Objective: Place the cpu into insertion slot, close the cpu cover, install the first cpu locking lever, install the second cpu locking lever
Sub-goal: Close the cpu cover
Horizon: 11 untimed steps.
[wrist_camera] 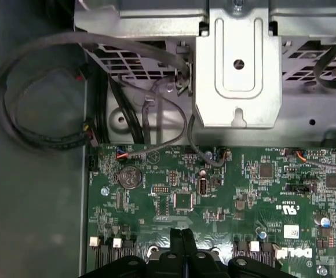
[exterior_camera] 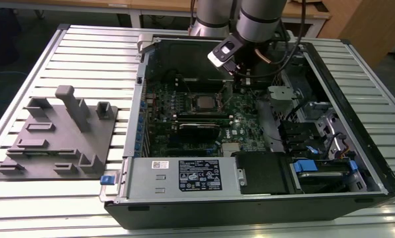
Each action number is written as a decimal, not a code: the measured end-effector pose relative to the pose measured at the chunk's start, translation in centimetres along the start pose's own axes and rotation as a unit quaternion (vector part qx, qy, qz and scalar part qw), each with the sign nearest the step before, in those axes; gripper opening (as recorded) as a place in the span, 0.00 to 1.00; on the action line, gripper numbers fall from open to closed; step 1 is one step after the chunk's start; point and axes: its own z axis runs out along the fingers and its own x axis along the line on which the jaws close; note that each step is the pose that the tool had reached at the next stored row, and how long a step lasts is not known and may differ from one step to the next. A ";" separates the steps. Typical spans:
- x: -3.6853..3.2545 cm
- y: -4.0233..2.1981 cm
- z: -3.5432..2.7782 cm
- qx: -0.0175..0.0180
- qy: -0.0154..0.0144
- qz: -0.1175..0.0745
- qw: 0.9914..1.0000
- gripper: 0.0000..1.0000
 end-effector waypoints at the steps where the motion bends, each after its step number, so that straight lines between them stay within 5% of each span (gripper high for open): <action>1: 0.00 -0.08 0.00 0.000 0.000 0.000 1.000 0.11; 11: 0.00 -0.76 0.01 0.000 0.000 0.000 1.000 0.11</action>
